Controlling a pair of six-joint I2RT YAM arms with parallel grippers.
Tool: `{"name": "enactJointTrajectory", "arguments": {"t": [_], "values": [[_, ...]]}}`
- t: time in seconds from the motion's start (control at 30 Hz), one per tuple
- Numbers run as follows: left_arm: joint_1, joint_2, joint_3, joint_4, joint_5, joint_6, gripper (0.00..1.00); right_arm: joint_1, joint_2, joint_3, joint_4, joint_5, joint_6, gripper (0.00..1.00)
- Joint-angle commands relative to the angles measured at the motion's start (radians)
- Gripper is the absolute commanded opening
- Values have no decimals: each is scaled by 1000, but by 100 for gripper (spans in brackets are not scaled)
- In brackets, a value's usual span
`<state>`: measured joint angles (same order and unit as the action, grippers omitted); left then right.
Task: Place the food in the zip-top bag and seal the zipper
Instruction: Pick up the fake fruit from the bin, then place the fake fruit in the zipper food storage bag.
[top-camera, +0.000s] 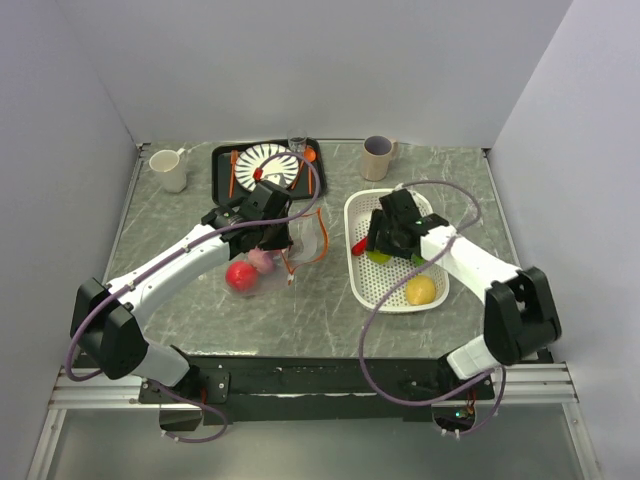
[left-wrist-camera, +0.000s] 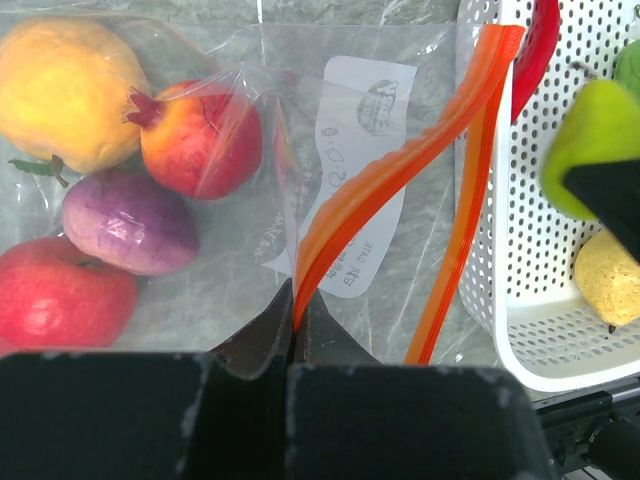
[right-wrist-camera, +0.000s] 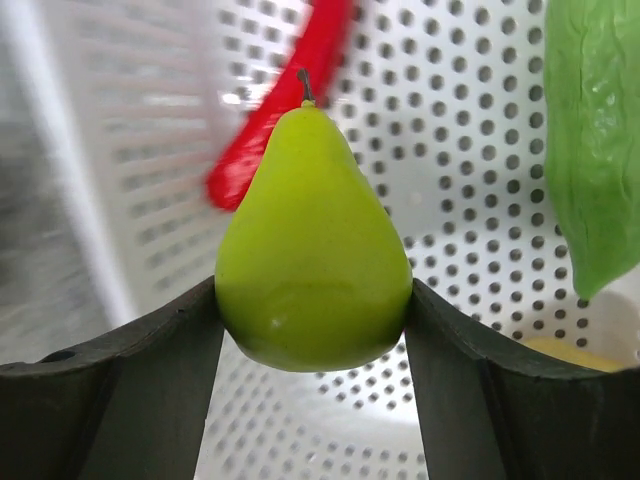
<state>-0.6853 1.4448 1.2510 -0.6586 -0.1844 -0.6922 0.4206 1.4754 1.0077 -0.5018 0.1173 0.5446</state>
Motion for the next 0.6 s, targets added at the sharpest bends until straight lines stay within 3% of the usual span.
{"name": "enactJointTrajectory", "arguments": {"t": [0.0, 0.27, 0.57], "values": [[-5, -11, 19, 14, -7, 14, 1, 3, -141, 17, 22, -108, -8, 41], [-5, -17, 11, 22, 5, 11, 1, 58, -242, 64, 129, -350, 12, 42], [-5, -26, 10, 28, 20, 8, 1, 153, -130, 157, 209, -427, 43, 45]]}}
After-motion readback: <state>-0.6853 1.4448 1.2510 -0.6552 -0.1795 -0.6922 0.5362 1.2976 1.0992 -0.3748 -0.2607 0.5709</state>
